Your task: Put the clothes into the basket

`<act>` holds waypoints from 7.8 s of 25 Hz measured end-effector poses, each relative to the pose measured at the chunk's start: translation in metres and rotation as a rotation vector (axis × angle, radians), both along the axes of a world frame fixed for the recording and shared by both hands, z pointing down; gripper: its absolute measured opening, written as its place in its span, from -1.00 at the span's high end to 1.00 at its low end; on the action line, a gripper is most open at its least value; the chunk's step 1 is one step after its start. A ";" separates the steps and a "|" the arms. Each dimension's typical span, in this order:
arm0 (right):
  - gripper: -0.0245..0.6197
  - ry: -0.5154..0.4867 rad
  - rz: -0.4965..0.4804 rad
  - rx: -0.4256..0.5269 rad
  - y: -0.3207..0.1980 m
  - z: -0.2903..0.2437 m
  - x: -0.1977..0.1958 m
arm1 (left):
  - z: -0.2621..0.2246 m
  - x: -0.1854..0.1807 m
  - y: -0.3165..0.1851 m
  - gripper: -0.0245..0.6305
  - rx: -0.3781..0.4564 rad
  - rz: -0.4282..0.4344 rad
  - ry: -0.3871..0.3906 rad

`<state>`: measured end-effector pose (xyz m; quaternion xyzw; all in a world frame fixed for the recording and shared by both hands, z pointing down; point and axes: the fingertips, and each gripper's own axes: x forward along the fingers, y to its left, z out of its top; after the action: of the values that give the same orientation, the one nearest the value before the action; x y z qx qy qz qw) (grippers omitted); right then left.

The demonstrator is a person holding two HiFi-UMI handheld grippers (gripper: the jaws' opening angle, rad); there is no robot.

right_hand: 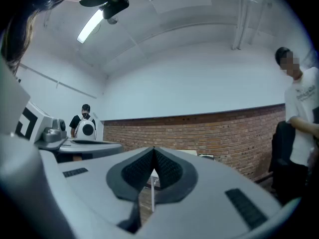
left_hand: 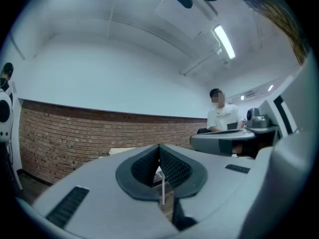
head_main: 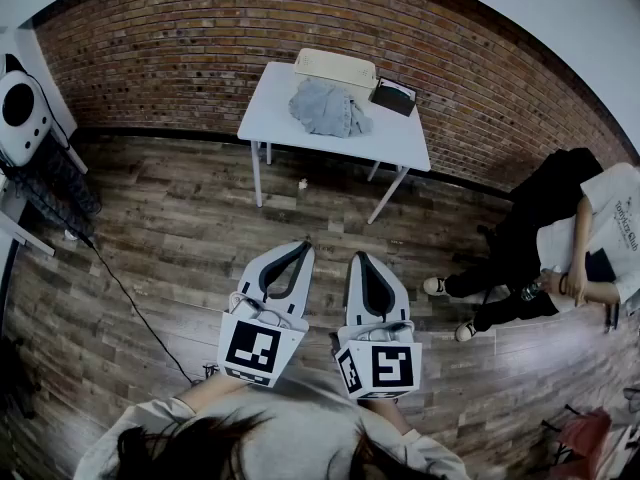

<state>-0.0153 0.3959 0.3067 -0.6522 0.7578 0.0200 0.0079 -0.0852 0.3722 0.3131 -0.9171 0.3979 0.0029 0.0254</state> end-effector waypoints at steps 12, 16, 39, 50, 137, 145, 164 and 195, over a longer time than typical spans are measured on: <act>0.91 -0.014 0.023 -0.029 -0.015 0.006 0.008 | 0.002 0.001 -0.013 0.91 -0.014 -0.010 -0.002; 0.91 -0.041 0.027 -0.039 -0.018 0.010 0.007 | 0.003 -0.001 -0.016 0.91 -0.016 -0.006 -0.005; 0.90 -0.036 0.080 -0.055 -0.052 0.021 -0.009 | 0.015 -0.030 -0.062 0.91 -0.034 0.011 -0.004; 0.90 -0.008 0.076 -0.043 -0.114 0.027 0.004 | 0.026 -0.022 -0.126 0.91 -0.031 -0.007 0.007; -0.21 0.054 -0.279 -0.790 -0.671 0.286 0.202 | 0.268 0.112 -0.697 -0.31 -0.671 0.171 -0.341; -0.41 0.019 -0.329 -1.015 -0.684 0.337 0.208 | 0.299 0.126 -0.703 -0.55 -0.800 0.247 -0.316; 0.08 -0.122 -0.454 -1.131 -0.679 0.371 0.178 | 0.343 0.154 -0.698 -0.67 -0.901 0.357 -0.307; 0.47 0.061 -0.305 -0.639 -0.661 0.235 0.172 | 0.200 0.167 -0.650 0.08 -0.430 0.383 -0.197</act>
<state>0.1562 -0.2653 0.5420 -0.5001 0.8143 -0.1999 -0.2164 0.0817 -0.2778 0.5133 -0.9557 0.2048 -0.1656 -0.1317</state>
